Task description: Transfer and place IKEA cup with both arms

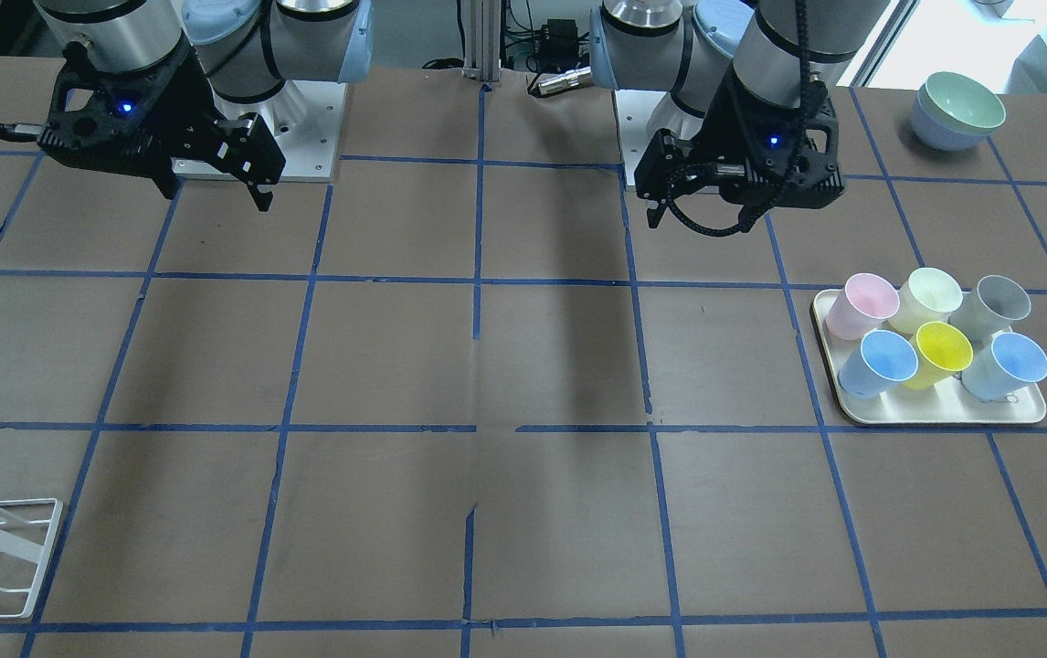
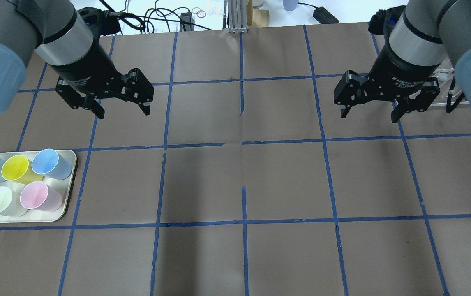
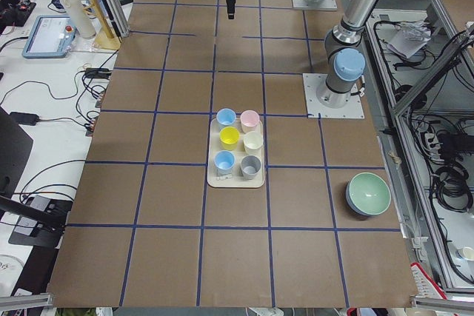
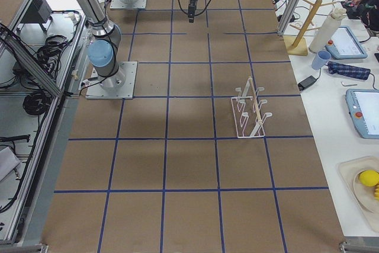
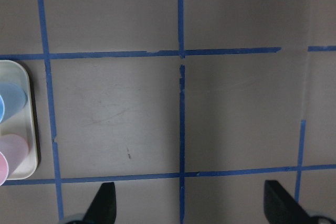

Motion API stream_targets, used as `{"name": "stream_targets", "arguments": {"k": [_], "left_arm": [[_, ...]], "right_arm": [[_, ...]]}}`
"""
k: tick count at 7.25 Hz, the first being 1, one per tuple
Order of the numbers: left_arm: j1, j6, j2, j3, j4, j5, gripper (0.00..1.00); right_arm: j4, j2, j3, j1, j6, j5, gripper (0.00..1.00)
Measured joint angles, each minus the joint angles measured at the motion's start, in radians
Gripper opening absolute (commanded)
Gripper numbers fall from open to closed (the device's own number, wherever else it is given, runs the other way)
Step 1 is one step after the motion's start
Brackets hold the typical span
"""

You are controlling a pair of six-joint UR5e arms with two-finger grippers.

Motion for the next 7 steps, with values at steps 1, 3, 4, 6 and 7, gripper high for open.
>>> {"name": "stream_targets", "arguments": {"k": [1, 3, 4, 6, 7], "left_arm": [[-0.017, -0.01, -0.009, 0.014, -0.002, 0.0, 1.0], [-0.025, -0.01, -0.018, 0.029, 0.003, 0.0, 1.0], [-0.026, -0.007, -0.018, 0.031, 0.005, -0.001, 1.0], [-0.026, 0.009, -0.016, 0.031, 0.006, -0.001, 1.0], [-0.026, 0.013, -0.016, 0.031, 0.006, 0.0, 1.0]], "right_arm": [[0.002, -0.001, 0.0, -0.001, 0.002, 0.0, 1.0], [0.005, -0.005, -0.001, 0.0, 0.002, 0.008, 1.0], [0.005, -0.006, -0.002, 0.0, 0.001, 0.011, 1.0], [0.005, -0.006, -0.003, 0.0, 0.0, 0.014, 1.0], [0.006, -0.006, -0.003, 0.0, 0.0, 0.013, 1.0]]}}
